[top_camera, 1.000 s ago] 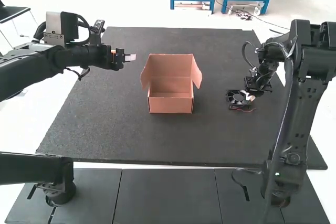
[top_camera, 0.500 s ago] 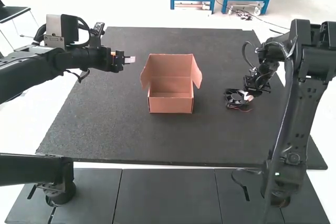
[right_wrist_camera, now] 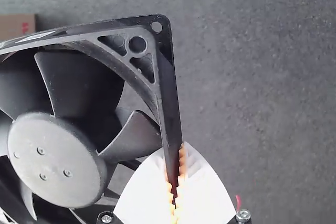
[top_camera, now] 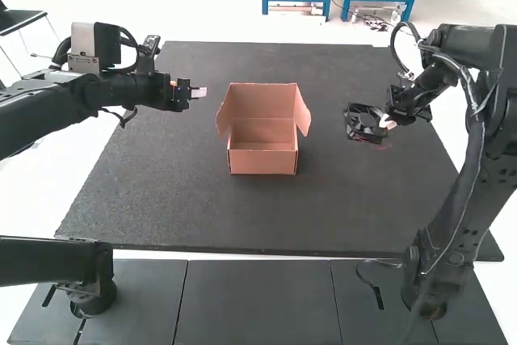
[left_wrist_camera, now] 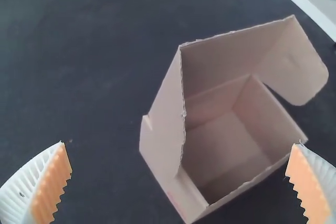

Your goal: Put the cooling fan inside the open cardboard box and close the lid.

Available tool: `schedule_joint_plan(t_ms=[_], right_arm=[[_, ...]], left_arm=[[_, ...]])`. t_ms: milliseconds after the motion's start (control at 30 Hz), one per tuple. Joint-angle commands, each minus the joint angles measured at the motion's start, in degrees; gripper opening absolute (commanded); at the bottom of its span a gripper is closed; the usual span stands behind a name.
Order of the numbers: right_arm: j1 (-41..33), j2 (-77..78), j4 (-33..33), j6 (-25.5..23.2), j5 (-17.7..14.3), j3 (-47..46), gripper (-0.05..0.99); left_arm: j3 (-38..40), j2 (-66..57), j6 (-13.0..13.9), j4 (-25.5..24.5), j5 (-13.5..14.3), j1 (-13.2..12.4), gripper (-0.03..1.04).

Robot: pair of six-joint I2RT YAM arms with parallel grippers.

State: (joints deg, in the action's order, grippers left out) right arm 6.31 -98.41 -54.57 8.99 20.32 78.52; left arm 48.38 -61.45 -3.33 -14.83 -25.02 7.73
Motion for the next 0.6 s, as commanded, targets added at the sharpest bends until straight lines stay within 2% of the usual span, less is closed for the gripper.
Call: schedule_joint_plan(t_ms=[0, 400, 567], right_arm=[[0.5, 5.7, -0.6, -0.2, 5.4, -1.4, -0.02], [0.0, 22.2, -2.9, -0.8, 10.0, -6.2, -0.02], [-1.7, 26.1, -6.9, 0.2, 12.3, -6.5, -0.02]], left_arm=[[0.3, -0.2, -0.4, 0.2, 0.8, -0.2, 0.97], [0.6, -1.2, -0.3, 0.2, 2.3, -0.3, 0.97], [0.8, -1.3, -0.3, 0.3, 2.3, -0.3, 0.97]])
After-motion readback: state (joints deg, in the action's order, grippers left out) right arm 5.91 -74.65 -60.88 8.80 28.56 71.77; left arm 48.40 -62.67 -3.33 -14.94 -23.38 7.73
